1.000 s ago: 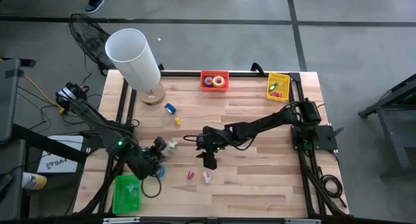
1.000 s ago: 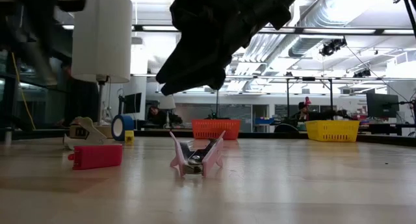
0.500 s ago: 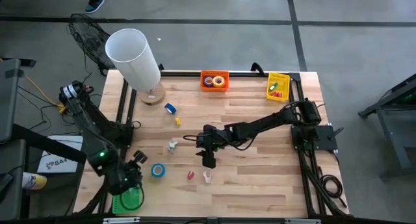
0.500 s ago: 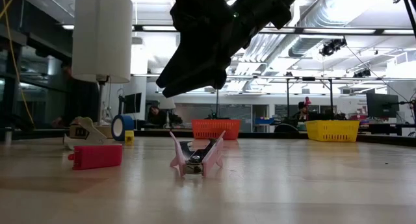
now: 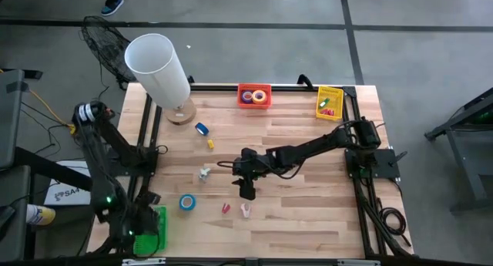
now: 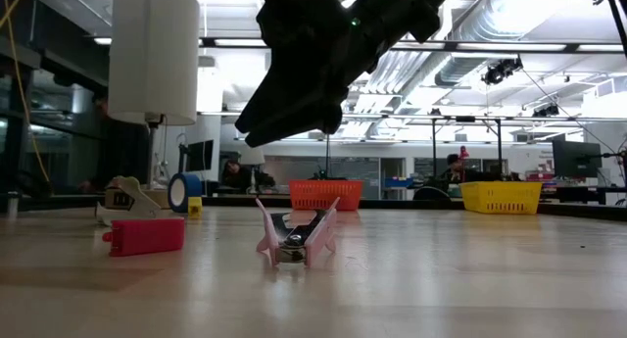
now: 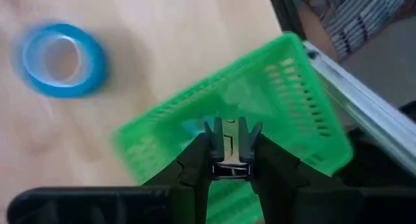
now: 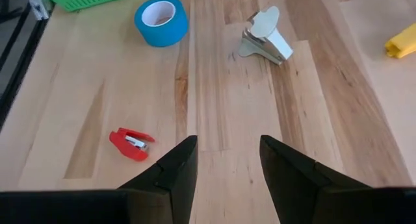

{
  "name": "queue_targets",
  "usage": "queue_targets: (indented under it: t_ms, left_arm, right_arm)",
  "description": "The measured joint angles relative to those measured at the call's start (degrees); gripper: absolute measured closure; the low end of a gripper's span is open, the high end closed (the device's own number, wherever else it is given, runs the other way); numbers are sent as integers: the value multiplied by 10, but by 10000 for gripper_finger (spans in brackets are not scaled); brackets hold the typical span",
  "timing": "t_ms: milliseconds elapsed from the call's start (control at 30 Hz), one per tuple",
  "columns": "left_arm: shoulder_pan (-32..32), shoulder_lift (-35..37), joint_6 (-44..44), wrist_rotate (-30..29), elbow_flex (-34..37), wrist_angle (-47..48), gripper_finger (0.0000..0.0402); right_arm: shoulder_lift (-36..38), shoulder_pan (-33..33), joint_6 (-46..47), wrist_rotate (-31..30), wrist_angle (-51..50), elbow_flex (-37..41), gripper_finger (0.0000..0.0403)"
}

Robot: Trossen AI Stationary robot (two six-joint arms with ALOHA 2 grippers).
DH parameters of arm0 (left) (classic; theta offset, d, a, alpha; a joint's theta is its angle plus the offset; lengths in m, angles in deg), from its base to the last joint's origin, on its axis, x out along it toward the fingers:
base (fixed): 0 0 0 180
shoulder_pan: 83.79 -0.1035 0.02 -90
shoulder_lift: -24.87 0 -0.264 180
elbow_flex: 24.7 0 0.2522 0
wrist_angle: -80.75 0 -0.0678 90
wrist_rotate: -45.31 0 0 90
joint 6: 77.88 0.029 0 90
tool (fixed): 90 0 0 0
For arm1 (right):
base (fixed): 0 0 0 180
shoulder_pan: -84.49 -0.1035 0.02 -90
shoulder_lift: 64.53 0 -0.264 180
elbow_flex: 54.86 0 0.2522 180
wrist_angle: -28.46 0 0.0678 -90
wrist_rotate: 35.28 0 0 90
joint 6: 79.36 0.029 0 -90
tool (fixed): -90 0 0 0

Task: Pick and place Stapler, Stapler remover, tape
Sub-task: Put the dark gray staple remover into the green bin

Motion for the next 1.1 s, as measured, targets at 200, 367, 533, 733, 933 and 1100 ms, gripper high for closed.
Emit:
queue_targets:
  t_ms: [200,367,533,733,933,1100]
  left_arm:
    - [0,-38,-7,29,1,-78,316]
    - [-1,-69,-12,47,2,-50,316]
    - [-1,-73,-12,44,3,-48,316]
    - [-1,-74,-8,30,3,-46,264]
    - [-1,-74,-7,23,3,-46,208]
    - [-1,-74,-5,23,3,-44,192]
  right_arm:
    - [0,-4,0,-21,6,5,246]
    - [0,-5,0,-21,4,8,246]
    - [0,-5,0,-20,8,8,246]
    - [0,-5,0,-21,11,8,247]
    - [0,-5,0,-12,8,8,246]
    - [0,-5,-1,2,8,8,245]
